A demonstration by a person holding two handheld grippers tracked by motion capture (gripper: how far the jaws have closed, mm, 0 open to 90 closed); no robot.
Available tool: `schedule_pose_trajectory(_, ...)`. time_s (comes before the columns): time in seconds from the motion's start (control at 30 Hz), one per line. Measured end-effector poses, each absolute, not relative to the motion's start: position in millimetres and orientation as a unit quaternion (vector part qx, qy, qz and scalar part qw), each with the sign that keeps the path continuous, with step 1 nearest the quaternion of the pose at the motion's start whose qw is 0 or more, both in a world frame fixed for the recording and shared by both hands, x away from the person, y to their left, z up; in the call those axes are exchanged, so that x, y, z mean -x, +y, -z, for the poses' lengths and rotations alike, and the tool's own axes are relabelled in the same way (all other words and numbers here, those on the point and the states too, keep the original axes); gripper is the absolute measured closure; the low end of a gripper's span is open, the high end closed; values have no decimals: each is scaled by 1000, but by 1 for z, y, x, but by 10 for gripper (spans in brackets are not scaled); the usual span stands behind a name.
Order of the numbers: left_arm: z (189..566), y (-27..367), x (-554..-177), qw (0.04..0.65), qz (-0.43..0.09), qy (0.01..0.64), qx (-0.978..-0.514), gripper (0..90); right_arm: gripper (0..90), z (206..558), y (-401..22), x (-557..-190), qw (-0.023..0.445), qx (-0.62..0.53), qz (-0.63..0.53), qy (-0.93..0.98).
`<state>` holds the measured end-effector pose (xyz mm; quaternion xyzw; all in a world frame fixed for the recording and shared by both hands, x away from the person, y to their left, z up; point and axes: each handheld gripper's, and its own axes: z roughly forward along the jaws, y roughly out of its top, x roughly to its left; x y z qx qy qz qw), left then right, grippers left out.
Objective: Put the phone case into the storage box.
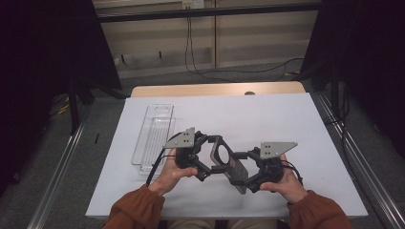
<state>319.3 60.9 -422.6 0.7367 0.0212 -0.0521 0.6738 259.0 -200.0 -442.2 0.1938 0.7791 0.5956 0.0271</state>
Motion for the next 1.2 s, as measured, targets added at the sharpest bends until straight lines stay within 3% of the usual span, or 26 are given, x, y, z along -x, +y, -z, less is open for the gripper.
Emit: schedule_pose_trajectory(1.2,422,54,-316,671,64,31,-739,91,120,443,-201,-260,33,-183,-583,791)
